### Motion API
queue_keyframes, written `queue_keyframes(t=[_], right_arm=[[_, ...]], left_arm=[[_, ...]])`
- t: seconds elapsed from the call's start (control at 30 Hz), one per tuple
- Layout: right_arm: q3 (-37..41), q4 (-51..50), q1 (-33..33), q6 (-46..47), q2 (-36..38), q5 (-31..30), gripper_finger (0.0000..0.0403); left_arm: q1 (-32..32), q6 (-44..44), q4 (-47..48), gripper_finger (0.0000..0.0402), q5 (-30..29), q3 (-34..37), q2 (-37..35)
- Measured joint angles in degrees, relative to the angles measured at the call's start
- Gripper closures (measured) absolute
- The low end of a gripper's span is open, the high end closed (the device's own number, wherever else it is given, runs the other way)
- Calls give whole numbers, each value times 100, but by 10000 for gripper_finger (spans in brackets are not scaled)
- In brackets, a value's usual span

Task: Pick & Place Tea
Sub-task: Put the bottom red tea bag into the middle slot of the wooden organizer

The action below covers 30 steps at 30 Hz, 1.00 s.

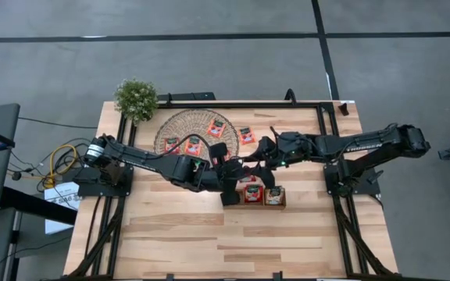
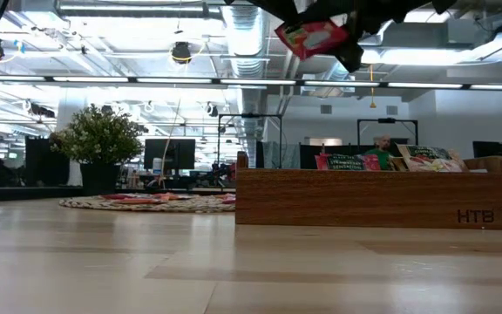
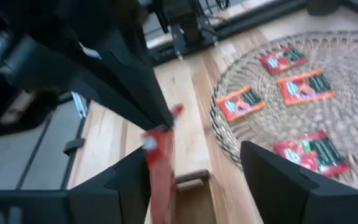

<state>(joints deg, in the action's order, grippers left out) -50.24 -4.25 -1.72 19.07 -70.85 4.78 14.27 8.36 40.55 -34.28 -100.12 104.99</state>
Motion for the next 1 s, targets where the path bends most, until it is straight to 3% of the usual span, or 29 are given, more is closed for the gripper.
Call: queue_keyframes(t=[0.6, 1.0], right_arm=[[-9, 48, -2, -29, -55, 88, 390], [-9, 46, -2, 49, -57, 128, 402]], left_arm=[[-9, -39, 46, 401, 10, 2, 0], [-7, -119, 87, 401, 92, 2, 0]])
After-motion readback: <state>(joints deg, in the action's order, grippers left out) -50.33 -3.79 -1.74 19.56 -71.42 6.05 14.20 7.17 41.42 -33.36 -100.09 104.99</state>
